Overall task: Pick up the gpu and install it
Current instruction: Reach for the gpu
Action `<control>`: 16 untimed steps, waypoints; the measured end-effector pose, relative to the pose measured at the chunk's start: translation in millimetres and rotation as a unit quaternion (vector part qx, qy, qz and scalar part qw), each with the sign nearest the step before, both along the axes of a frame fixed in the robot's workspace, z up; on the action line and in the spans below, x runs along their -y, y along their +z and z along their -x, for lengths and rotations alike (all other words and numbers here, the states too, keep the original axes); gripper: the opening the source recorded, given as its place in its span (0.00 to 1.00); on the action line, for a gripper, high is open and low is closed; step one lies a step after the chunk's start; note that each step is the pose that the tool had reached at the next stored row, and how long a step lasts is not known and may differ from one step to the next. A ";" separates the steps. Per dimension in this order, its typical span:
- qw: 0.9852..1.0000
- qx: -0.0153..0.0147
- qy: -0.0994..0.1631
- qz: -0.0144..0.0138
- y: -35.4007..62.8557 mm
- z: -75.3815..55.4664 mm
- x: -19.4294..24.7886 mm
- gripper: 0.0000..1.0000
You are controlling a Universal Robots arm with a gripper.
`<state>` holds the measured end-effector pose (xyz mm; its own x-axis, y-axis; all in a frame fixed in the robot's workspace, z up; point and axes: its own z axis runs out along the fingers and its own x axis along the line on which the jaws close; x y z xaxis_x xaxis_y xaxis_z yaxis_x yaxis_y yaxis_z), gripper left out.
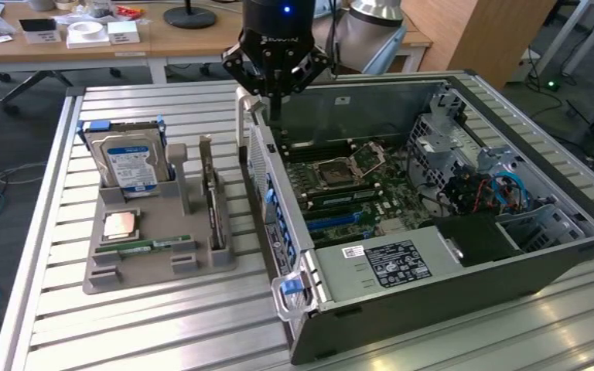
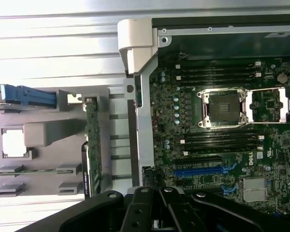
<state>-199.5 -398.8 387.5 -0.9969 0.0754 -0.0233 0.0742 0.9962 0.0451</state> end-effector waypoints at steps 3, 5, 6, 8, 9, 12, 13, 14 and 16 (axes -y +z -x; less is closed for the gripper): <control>1.000 0.000 0.000 0.000 -0.1 4.4 0.0 0.11; 1.000 0.000 0.000 0.000 -0.2 7.6 0.0 0.11; 1.000 0.000 0.000 0.000 -0.2 9.1 0.0 0.11; 1.000 0.000 0.000 0.000 -0.3 11.9 0.0 0.11; 1.000 0.000 0.000 0.000 -0.3 13.5 0.0 0.11; 1.000 0.000 0.000 0.000 -0.4 18.2 0.0 0.11; 1.000 0.000 0.000 0.000 -0.4 19.7 0.0 0.11; 1.000 0.000 0.000 0.000 -0.4 21.1 0.0 0.11; 1.000 0.000 0.000 0.000 -0.5 23.9 0.0 0.11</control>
<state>-223.5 -398.9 387.0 -0.9969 0.0753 -0.0233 0.0741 0.9962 0.0450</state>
